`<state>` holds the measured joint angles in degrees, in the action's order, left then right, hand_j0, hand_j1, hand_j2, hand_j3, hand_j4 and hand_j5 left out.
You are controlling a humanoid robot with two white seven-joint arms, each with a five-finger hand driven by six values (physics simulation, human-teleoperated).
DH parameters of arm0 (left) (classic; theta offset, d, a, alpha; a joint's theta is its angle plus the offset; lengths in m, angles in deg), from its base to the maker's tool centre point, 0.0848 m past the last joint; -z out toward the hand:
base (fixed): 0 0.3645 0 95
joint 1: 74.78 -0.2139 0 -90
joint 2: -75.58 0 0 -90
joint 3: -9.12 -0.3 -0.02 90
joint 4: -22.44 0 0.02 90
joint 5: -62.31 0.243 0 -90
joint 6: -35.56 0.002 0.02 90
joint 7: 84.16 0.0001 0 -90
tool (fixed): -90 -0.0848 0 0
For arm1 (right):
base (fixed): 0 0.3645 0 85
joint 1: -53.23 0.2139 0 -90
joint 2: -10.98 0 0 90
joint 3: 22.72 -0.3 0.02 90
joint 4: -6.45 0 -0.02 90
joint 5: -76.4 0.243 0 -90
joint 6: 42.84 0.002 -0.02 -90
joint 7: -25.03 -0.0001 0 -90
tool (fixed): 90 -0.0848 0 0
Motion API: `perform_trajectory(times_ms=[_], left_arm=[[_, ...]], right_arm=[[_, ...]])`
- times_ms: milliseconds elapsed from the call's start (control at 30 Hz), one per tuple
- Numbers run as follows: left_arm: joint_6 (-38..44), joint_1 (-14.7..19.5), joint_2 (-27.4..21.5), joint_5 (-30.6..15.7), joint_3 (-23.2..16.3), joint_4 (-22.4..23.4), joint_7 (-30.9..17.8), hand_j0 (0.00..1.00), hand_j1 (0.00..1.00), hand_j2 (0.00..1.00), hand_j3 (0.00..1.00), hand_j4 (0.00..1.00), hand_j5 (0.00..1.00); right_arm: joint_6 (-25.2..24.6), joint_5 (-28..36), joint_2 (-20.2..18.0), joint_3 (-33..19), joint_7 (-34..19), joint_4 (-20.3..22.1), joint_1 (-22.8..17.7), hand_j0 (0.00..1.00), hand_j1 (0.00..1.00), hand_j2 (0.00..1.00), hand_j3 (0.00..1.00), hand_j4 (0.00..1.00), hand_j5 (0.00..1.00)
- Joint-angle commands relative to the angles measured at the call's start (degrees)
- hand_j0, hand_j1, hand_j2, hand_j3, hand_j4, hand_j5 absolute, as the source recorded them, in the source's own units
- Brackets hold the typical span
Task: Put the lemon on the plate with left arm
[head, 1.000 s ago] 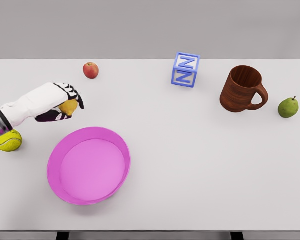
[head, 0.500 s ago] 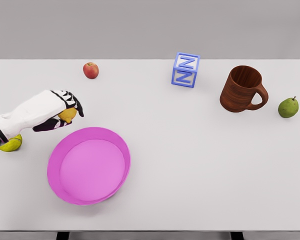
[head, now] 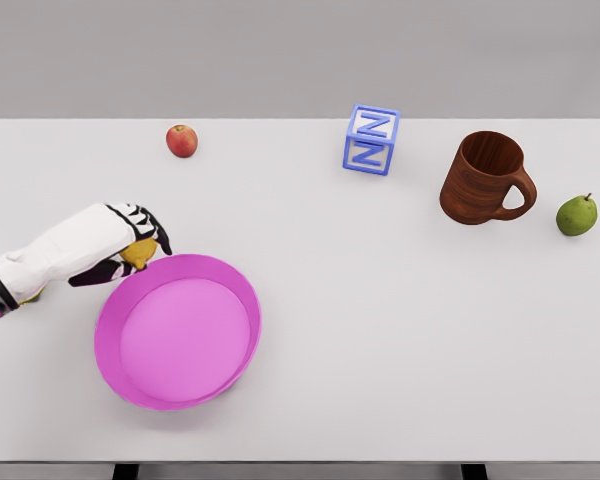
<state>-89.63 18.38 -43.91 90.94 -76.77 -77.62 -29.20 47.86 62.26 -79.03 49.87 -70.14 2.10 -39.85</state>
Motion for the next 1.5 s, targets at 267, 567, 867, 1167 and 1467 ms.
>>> perform_trajectory(times_ms=[267, 567, 867, 1167, 1467], left_arm=[[0.19, -2.73, 0.40, -0.41, -0.24, -1.45, 0.04, 0.51, 0.51, 0.51, 0.51, 0.51, 0.51], [0.19, -5.71, 0.49, -1.03, -0.06, -3.13, 0.04, 0.58, 0.58, 0.58, 0.58, 0.58, 0.58], [0.19, -6.07, 0.49, -1.12, 0.03, -3.13, 0.04, 0.81, 0.81, 0.81, 0.81, 0.81, 0.81], [0.19, -6.68, 0.05, -3.05, 0.73, -3.21, 0.04, 0.88, 0.88, 0.88, 0.88, 0.88, 0.88], [0.19, -1.23, -5.66, -9.03, 4.16, -1.54, 0.04, 1.00, 1.00, 1.00, 1.00, 1.00, 1.00]], right_arm=[[0.00, -0.01, 0.01, 0.01, -0.01, 0.05, 0.00, 1.00, 1.00, 1.00, 1.00, 1.00, 1.00], [0.00, -0.01, 0.01, 0.01, -0.01, -0.04, 0.00, 1.00, 1.00, 1.00, 1.00, 1.00, 1.00], [0.00, -0.01, 0.01, 0.01, -0.01, 0.05, 0.00, 1.00, 1.00, 1.00, 1.00, 1.00, 1.00], [0.00, -0.01, 0.01, 0.01, -0.01, -0.04, 0.00, 1.00, 1.00, 1.00, 1.00, 1.00, 1.00], [0.00, -0.01, 0.01, 0.01, -0.01, 0.05, 0.00, 1.00, 1.00, 1.00, 1.00, 1.00, 1.00]])
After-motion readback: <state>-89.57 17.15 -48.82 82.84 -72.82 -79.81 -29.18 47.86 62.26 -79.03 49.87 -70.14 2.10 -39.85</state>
